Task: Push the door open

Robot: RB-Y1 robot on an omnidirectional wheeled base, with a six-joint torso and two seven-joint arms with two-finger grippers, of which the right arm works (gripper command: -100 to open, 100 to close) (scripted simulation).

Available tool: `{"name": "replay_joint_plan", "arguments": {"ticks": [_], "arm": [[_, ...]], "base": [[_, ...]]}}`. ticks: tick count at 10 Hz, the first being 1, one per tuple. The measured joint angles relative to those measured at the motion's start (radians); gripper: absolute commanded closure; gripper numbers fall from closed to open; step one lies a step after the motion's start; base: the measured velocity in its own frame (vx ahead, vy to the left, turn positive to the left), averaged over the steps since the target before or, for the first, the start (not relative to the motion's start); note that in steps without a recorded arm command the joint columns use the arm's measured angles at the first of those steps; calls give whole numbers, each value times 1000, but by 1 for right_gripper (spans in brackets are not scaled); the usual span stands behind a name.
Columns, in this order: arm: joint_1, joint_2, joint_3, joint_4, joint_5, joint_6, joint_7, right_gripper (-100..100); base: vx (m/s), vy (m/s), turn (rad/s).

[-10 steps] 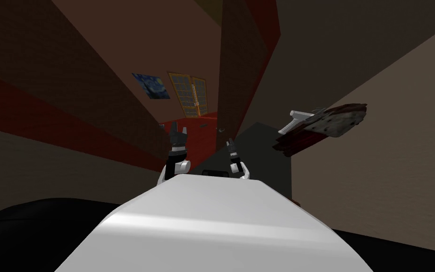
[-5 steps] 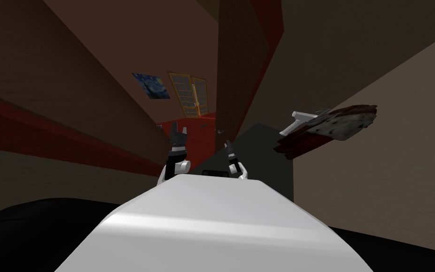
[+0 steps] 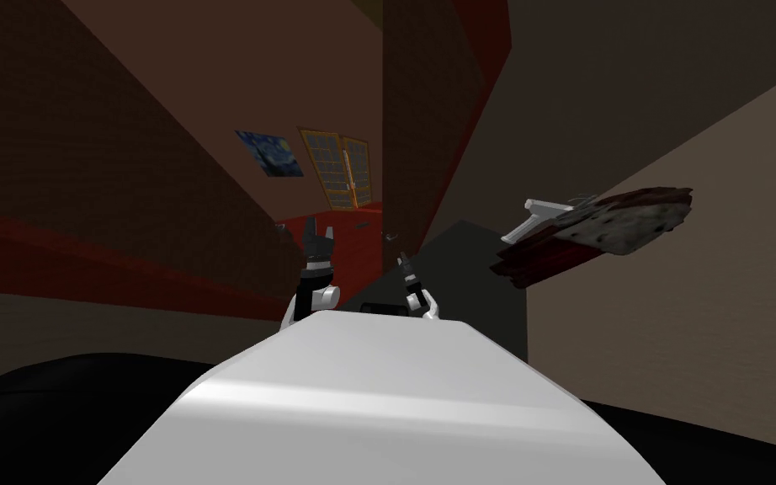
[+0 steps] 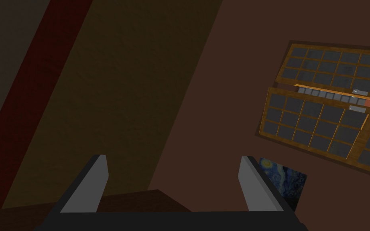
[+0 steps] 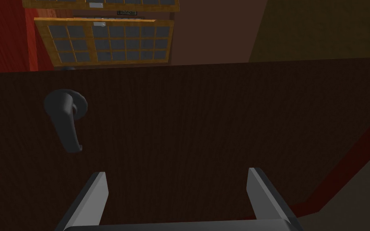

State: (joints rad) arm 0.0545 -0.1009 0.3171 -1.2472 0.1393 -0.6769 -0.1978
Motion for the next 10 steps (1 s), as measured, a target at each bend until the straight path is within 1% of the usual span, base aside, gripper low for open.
{"name": "replay_joint_plan", "arguments": {"ticks": [1,2,3,7,8,10], "arm": [[-10,1,6,24,1,-5,-1,-100],[-12,-2,13,35,3,-7,-4,-100],[-24,3,18,61,5,-11,-4,-100],[-49,6,43,137,11,-29,-7,-100],[-60,6,48,159,12,-34,-10,-100],[-77,14,58,204,15,-44,-10,-100]], "base": [[101,-71,28],[97,-66,20],[93,-60,21],[89,-61,26],[94,-66,16],[92,-68,22]]}}
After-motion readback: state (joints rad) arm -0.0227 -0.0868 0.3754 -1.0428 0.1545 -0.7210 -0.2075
